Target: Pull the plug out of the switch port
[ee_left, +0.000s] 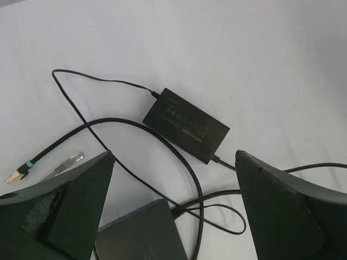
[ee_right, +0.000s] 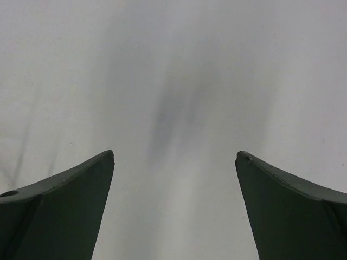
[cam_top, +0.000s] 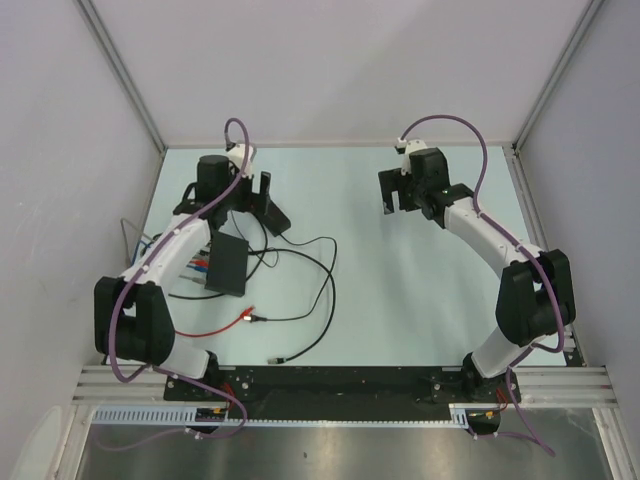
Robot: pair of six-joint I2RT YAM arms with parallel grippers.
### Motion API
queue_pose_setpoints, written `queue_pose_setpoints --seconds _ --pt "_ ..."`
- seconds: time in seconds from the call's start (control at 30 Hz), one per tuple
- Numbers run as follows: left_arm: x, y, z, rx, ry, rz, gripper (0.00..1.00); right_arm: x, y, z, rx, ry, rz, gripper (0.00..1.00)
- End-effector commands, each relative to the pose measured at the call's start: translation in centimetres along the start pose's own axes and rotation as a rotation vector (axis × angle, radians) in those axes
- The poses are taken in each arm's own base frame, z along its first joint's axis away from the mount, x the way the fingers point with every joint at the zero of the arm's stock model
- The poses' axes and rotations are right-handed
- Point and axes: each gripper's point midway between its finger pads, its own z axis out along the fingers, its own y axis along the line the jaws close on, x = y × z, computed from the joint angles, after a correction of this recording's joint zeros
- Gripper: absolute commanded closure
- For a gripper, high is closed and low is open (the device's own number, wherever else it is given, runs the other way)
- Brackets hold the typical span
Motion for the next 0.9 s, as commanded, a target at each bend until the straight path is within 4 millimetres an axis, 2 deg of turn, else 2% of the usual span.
queue_pose_setpoints --seconds 0.0,0.07,0.1,0.13,0.2,0.23,0.27,0.3,0.37,0.47,0.5,0.53,0.6,0.63,0.67,0.7,0.87 --pt "-1.6 1.3 -1.2 0.055 0.007 -0.01 0.0 -3.5 0.5 -0.5 -0.017 -0.094 -0.001 0.0" --pt "-2.1 2.4 -1.7 0.044 0.018 -0.002 0.0 -3.6 0.9 -0.5 -0.037 -0.093 -0.066 0.0" --pt "-1.3 3.4 -2.1 0.032 0.052 -0.014 0.0 -3.4 1.0 -0.5 -0.042 -0.09 -0.082 0.0" --pt "-1.8 3.9 -2.4 0.036 0.047 -0.007 0.0 -3.4 1.3 -0.5 -0.053 -0.09 -0.092 0.0" --pt "-0.9 5.0 -3.0 0.026 0.082 -0.028 0.0 -3.2 1.4 -0.4 -0.063 -0.081 -0.108 0.0" --pt "-1.0 4.8 -3.2 0.038 0.086 -0.018 0.0 -3.1 2.1 -0.5 -0.096 -0.081 -0.112 0.0" --pt "-0.7 5.9 -3.6 0.022 0.095 -0.028 0.0 -3.0 2.2 -0.4 -0.104 -0.075 -0.114 0.0" --pt "0.0 6.2 -4.1 0.024 0.123 -0.029 0.0 -3.0 2.6 -0.5 -0.118 -0.075 -0.123 0.0" --pt "0.1 6.2 -4.8 0.036 0.13 0.018 0.0 -2.6 3.0 -0.5 -0.139 -0.064 -0.137 0.0" --pt "2.0 6.1 -5.4 0.069 0.201 0.097 0.0 -2.0 3.5 -0.3 -0.165 -0.043 -0.152 0.0" --pt "2.5 6.1 -5.4 0.075 0.225 0.119 0.01 -1.9 3.8 -0.2 -0.179 -0.04 -0.151 0.0" --pt "2.3 6.4 -5.5 0.079 0.234 0.164 0.0 -1.8 3.9 -0.2 -0.188 -0.038 -0.146 0.0" --pt "3.8 6.7 -5.2 0.102 0.319 0.172 0.01 -1.7 4.6 -0.2 -0.222 -0.031 -0.143 0.0" --pt "3.2 7.0 -5.2 0.104 0.321 0.192 0.0 -1.7 4.8 -0.2 -0.234 -0.029 -0.14 0.0" --pt "3.5 7.1 -4.9 0.113 0.344 0.192 0.0 -1.7 5.0 -0.3 -0.245 -0.026 -0.139 0.0" --pt "4.6 7.1 -4.7 0.132 0.396 0.188 0.0 -1.7 5.3 -0.2 -0.258 -0.023 -0.142 0.0" --pt "6.2 7.9 -4.1 0.138 0.449 0.216 0.0 -1.6 5.3 -0.3 -0.253 -0.018 -0.15 0.0"
